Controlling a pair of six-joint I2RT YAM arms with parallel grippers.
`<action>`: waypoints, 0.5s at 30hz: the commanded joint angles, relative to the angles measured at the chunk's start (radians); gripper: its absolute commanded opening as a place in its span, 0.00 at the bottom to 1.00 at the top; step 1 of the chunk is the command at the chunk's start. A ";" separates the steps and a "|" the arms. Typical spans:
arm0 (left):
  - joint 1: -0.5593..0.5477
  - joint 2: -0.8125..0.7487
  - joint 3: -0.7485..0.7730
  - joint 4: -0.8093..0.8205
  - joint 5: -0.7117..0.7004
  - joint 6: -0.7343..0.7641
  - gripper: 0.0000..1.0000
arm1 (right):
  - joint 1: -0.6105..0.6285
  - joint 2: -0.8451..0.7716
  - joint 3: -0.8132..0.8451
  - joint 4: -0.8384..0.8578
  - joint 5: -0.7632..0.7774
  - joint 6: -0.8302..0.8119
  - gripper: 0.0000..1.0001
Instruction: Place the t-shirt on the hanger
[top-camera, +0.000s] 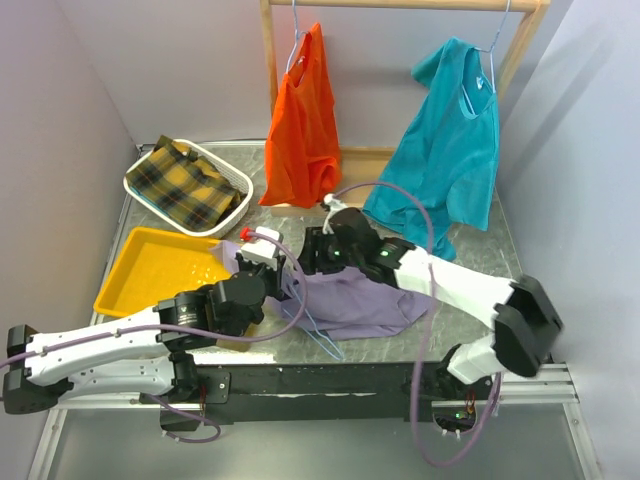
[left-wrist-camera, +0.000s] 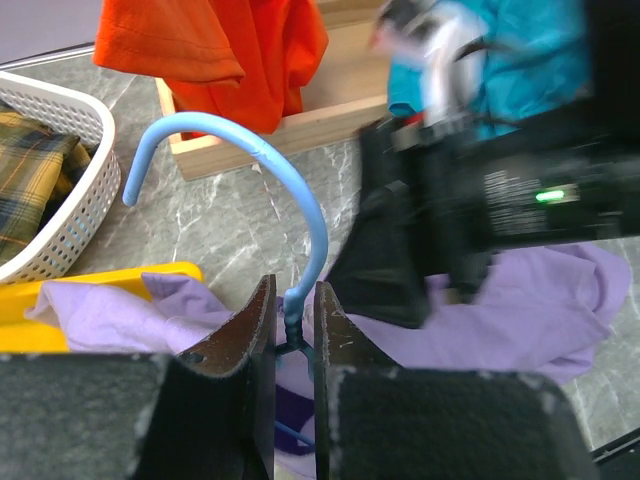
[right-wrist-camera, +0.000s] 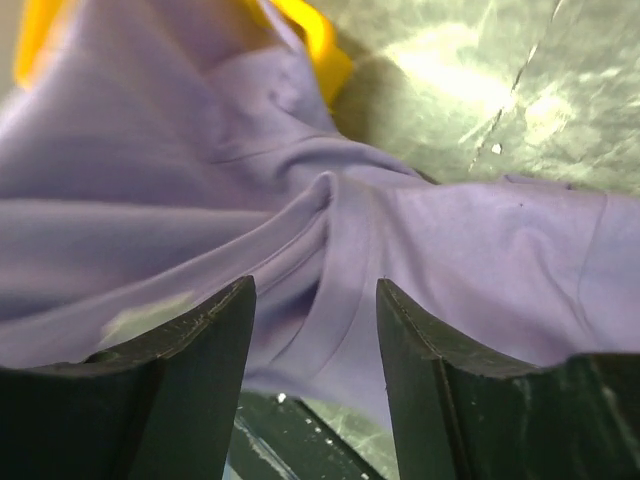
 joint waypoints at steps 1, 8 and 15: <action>0.001 -0.043 -0.003 0.018 0.007 -0.007 0.01 | 0.000 0.096 0.067 -0.008 -0.025 -0.013 0.59; 0.001 -0.057 -0.004 0.013 -0.001 -0.008 0.01 | 0.003 0.170 0.030 0.061 -0.050 0.025 0.57; 0.001 -0.051 0.007 -0.005 -0.048 -0.028 0.01 | -0.002 0.046 -0.032 0.049 0.061 0.042 0.05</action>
